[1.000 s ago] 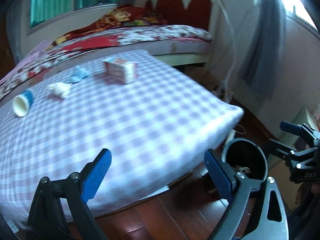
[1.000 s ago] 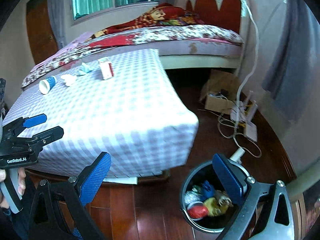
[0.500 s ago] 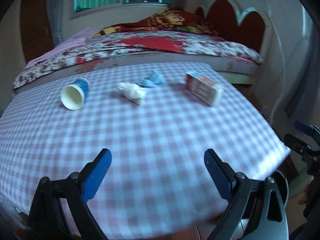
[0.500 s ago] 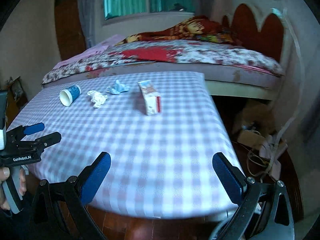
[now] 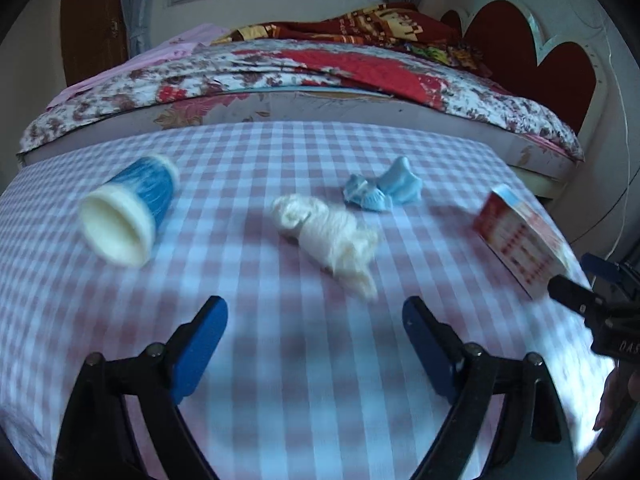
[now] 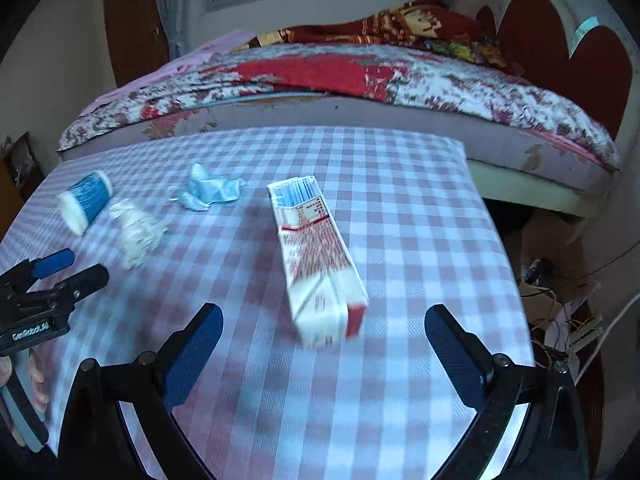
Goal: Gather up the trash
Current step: 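Grasp the milk carton with the right tool while the left tool grasps the white tissue, then carry the milk carton and white tissue over the black bin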
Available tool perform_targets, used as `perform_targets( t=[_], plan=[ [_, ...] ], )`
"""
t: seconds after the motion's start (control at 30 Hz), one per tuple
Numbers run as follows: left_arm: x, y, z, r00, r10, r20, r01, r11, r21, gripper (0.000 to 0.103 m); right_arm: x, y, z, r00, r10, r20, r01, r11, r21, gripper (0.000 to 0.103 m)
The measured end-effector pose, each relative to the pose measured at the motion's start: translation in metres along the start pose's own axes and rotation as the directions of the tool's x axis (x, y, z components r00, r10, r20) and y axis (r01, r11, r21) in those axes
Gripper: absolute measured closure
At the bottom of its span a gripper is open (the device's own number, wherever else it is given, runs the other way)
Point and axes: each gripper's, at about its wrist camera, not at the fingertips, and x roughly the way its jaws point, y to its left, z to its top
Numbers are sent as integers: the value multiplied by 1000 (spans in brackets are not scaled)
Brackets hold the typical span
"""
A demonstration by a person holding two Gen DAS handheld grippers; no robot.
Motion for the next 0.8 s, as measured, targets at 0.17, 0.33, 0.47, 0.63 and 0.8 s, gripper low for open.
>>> perform_targets(
  t=[0.17,0.33,0.47,0.63,0.8],
  plan=[
    [27,-8,18,1000,6,-22,-6,999,33,19,23,-3,11,1000,13,-17,-12,999,41,16],
    [42,-2,24,998,-2,-69,4,1000,24,30,35,-3,17,999,16,-36,-14,998,60,30],
    [41,6,22,997,-24,-71,25,999,21,61,36,-2,17,999,23,-40,-20,997,72,61],
    [22,9,15,998,-59,-34,61,997,37,69,26,3,11,998,39,-43,-36,997,74,63],
    [-1,-3,10,998,-69,2,68,994,90,70,4,6,3,999,41,-21,-39,996,81,63]
  ],
)
